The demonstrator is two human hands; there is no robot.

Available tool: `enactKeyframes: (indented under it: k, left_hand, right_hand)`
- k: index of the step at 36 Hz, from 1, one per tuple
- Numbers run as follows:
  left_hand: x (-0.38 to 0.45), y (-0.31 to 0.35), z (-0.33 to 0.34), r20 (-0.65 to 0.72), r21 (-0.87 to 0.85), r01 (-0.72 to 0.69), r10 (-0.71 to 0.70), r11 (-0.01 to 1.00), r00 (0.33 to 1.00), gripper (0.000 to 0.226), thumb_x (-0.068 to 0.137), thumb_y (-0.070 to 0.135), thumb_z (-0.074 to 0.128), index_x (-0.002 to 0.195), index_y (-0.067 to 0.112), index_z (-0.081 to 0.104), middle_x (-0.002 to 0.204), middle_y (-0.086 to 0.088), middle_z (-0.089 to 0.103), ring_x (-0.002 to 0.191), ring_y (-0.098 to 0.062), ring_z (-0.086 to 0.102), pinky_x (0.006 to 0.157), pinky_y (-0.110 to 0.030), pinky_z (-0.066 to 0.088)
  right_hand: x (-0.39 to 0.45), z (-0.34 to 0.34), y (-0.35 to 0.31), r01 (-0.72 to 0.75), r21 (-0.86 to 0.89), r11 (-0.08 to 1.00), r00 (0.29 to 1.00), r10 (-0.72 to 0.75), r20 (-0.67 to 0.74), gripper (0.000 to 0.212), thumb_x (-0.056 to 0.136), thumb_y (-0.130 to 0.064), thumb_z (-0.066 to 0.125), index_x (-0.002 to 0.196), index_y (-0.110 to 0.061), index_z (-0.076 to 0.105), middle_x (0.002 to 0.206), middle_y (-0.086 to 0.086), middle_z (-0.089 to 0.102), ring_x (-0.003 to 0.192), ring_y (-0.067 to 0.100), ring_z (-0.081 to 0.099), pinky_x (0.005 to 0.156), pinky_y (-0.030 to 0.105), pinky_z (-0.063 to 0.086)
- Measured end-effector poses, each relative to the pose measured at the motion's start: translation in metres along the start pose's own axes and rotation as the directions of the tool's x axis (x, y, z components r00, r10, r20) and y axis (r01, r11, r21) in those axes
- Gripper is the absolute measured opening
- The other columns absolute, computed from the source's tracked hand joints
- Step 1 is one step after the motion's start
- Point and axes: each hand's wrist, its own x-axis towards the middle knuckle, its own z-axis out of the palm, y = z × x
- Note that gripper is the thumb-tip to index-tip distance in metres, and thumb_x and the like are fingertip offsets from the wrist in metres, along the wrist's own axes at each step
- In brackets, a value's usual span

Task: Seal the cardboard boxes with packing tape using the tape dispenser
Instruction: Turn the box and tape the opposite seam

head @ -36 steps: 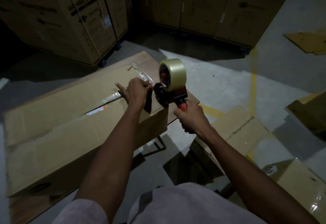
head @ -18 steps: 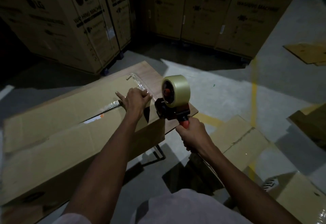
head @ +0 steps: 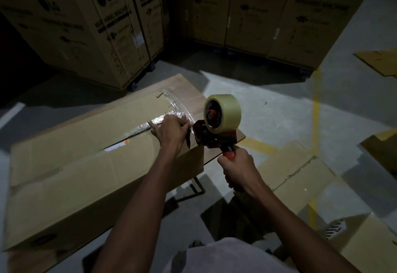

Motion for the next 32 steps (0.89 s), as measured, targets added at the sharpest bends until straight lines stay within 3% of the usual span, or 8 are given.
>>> enactKeyframes:
  k: [5,10,15,25,32]
  left_hand:
    - [-0.003,0.001,0.0,-0.042,-0.001,-0.012,0.012,1.0,0.999,0.02,0.094,0.041,0.067,0.099,0.028,0.081,0.102,-0.003,0.078,0.113,-0.024,0.066,0.118,-0.065,-0.004]
    - [-0.01,0.002,-0.001,-0.069,-0.045,-0.024,0.021,0.999,0.997,0.022,0.095,0.041,0.068,0.104,0.027,0.08,0.113,-0.005,0.076,0.132,-0.028,0.056,0.118,-0.064,-0.01]
    - [-0.015,0.004,-0.002,-0.079,-0.048,-0.036,0.032,0.998,0.996,0.02,0.095,0.039,0.068,0.104,0.026,0.081,0.11,-0.006,0.077,0.134,-0.03,0.055,0.117,-0.066,-0.009]
    - [-0.012,0.0,0.007,-0.067,0.054,0.001,0.002,0.999,0.998,0.027,0.097,0.048,0.06,0.12,0.038,0.073,0.132,0.0,0.069,0.139,-0.018,0.049,0.119,-0.069,-0.005]
    - [-0.01,-0.002,0.01,-0.075,0.031,-0.008,0.01,0.999,0.997,0.028,0.096,0.047,0.062,0.119,0.036,0.073,0.125,0.001,0.072,0.141,-0.021,0.046,0.118,-0.069,-0.006]
  right_hand:
    - [0.002,-0.004,0.001,0.019,-0.023,1.0,1.0,-0.018,0.009,0.007,0.091,-0.024,0.06,0.097,-0.021,0.057,0.073,0.013,0.063,0.048,0.021,0.057,0.044,0.031,0.052]
    - [-0.001,-0.003,0.001,0.024,-0.002,1.0,1.0,-0.024,0.012,0.006,0.092,-0.024,0.06,0.096,-0.026,0.057,0.073,0.013,0.062,0.049,0.022,0.056,0.044,0.03,0.05]
    - [-0.002,-0.005,0.0,0.019,-0.004,1.0,1.0,-0.019,0.021,0.011,0.093,-0.025,0.06,0.104,-0.023,0.058,0.075,0.013,0.063,0.049,0.021,0.057,0.045,0.029,0.05]
    - [0.002,-0.012,-0.001,0.031,-0.041,0.999,0.999,-0.03,0.042,0.006,0.093,-0.024,0.061,0.097,-0.023,0.056,0.072,0.013,0.065,0.042,0.015,0.058,0.044,0.03,0.051]
    - [0.004,-0.012,-0.002,0.027,-0.051,0.998,0.999,-0.025,0.047,0.007,0.093,-0.023,0.062,0.095,-0.02,0.056,0.072,0.013,0.065,0.042,0.017,0.058,0.045,0.03,0.05]
